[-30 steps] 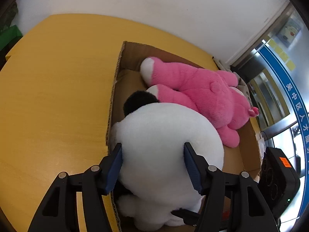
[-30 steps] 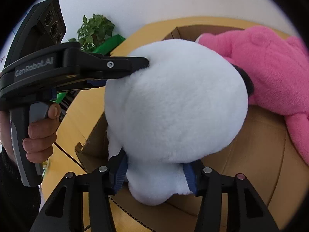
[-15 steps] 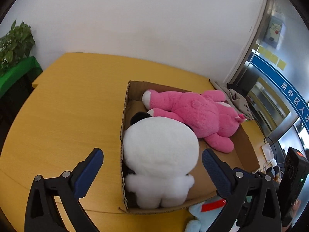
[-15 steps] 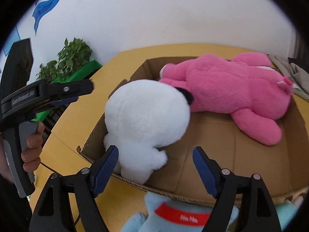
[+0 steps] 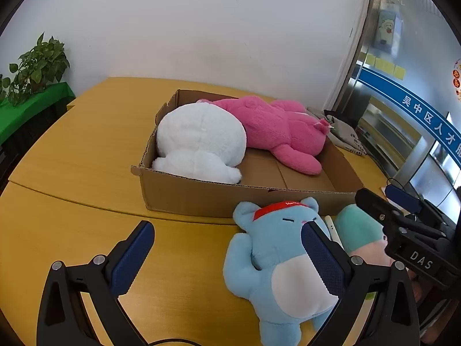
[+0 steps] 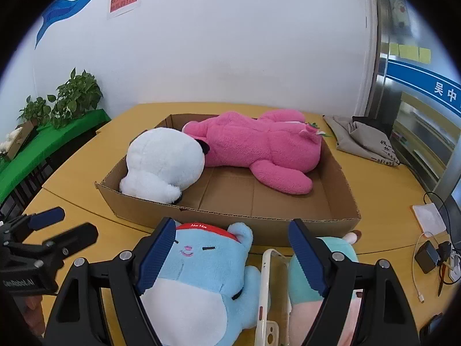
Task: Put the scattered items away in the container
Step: 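Withdraw both grippers from the box toward the blue cat, then move both grippers over the blue cat with red headband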
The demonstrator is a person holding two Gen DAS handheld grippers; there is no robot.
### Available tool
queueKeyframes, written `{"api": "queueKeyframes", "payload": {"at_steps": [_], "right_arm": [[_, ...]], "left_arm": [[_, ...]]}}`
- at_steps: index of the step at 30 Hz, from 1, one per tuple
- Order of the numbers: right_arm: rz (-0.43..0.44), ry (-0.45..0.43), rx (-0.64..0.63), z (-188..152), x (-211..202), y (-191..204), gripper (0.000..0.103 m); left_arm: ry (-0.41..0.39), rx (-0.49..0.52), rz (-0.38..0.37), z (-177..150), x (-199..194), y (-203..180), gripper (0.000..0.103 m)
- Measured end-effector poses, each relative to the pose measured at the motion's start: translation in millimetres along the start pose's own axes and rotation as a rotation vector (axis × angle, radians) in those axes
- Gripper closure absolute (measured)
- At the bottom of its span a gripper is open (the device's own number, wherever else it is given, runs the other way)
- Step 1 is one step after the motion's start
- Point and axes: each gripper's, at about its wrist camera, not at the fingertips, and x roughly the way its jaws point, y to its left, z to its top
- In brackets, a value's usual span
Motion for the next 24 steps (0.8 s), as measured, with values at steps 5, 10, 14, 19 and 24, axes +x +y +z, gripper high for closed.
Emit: {"api": "queueKeyframes", "payload": {"at_steps": [5, 10, 14, 19, 24], "right_arm": [[0.0, -0.016, -0.011, -10, -11, -3, 0.023], [-0.012, -0.016, -0.014, -24, -20, -9, 0.023], [-0.001, -0.024, -0.005, -32, -23, -10, 0.023], [0.011, -0.031, 0.007, -41, -22, -7, 0.023], [0.009, -0.024, 0.005, -44, -21, -10, 0.023]], "left_arm": [[-0.018, -0.007, -0.009, -11, -8, -11, 0.0], [-0.009, -0.019, -0.036, -30, -12, -18, 0.0], [-0.023, -0.023, -0.036, -39, -19, -20, 0.0], [-0.036, -0.018, -0.04, -47, -23, -24, 0.0], [-0.037, -0.01, -0.043, -47, -22, -27, 0.0]]}}
